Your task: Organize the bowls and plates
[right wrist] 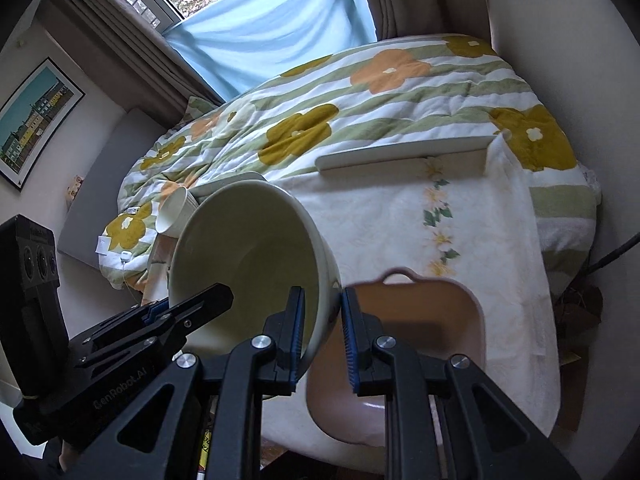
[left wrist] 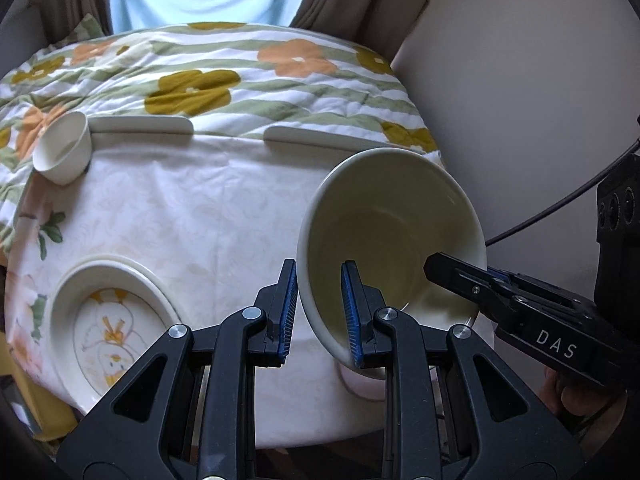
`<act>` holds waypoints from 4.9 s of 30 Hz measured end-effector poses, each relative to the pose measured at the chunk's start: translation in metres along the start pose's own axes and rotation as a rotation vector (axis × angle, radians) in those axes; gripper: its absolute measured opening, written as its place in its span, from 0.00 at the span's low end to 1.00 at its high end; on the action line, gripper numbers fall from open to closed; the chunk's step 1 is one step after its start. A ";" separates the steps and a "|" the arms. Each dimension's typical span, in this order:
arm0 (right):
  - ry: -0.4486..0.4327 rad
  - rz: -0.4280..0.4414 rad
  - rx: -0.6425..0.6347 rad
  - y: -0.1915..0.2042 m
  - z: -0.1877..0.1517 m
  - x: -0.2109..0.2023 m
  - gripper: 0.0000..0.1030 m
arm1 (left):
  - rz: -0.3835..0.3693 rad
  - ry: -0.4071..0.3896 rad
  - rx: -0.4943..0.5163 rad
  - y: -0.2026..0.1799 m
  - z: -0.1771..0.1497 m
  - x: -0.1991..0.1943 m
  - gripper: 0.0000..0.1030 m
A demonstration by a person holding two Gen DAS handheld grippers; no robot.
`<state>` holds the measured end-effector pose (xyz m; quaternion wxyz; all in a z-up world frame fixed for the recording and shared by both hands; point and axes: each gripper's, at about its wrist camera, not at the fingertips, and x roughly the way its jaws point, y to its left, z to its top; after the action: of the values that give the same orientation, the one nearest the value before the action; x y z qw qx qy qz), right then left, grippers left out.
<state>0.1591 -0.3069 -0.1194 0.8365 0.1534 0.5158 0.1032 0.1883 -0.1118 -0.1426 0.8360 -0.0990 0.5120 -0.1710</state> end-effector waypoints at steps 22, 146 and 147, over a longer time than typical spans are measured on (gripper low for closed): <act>0.105 -0.087 0.265 -0.079 -0.069 0.033 0.16 | 0.076 0.242 0.340 -0.062 -0.033 0.098 0.19; 0.110 0.299 -0.276 0.216 0.109 0.194 0.20 | 0.200 -0.205 -0.348 0.271 0.078 -0.032 0.22; 0.101 0.298 -0.270 0.208 0.105 0.182 0.19 | 0.197 -0.209 -0.336 0.253 0.074 -0.038 0.22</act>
<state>0.3316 -0.0686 -0.1510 0.7980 0.1093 0.5102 0.3017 0.2852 0.1355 -0.1640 0.8688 -0.2036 0.4513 0.0107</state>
